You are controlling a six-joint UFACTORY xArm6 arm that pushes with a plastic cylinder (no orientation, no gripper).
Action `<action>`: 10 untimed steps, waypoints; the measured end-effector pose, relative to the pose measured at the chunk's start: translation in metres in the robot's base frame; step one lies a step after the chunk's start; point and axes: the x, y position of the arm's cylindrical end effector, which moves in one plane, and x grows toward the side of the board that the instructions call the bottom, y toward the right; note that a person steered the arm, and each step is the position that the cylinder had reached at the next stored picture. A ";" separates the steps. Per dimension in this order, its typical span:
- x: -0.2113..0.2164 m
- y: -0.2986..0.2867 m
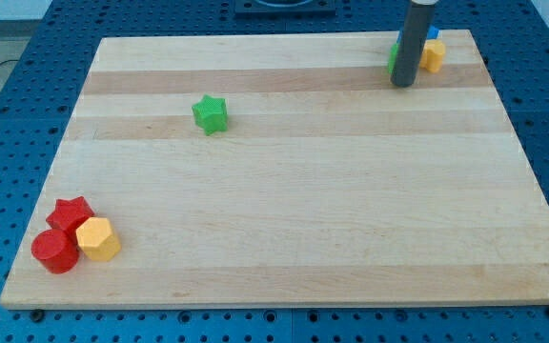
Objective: Push the green star into blue triangle
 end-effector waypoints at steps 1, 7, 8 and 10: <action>-0.003 0.000; 0.061 -0.309; 0.028 -0.259; 0.021 -0.303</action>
